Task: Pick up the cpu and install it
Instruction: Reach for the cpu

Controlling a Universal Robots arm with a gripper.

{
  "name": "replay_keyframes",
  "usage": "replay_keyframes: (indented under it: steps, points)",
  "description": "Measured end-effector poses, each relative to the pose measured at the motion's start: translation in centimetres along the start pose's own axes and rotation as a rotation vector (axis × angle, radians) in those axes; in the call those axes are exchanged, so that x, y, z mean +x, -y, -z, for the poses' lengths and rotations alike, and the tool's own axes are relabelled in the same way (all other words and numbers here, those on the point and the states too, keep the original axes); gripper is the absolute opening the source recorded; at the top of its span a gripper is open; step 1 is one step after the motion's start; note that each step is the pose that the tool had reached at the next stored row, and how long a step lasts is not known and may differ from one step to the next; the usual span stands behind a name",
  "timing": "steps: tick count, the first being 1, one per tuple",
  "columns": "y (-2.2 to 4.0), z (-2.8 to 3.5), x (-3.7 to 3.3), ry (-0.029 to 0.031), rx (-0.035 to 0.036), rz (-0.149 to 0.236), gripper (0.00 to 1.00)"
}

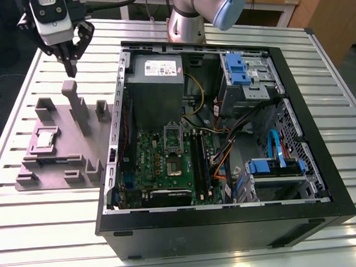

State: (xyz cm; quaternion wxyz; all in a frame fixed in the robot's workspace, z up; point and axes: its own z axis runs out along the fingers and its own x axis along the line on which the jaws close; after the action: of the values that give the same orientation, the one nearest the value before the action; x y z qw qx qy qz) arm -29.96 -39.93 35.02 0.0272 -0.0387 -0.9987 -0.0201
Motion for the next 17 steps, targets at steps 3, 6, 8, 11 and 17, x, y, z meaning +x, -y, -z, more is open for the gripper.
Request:
replay_keyframes:
  steps: [3,6,8,11,17]
  points:
    - [0.03,-0.02,0.36,0.0006,-0.0001,0.000,0.10]
    - [0.05,-0.05,0.67,0.0005,-0.0001,0.000,0.10]
    - [0.07,-0.06,0.88,0.0006,-0.0001,0.000,0.10]
    - [0.10,-0.08,1.22,0.0005,-0.0001,0.000,0.10]
    - [0.16,-0.14,2.02,0.0006,-0.0001,0.000,0.10]
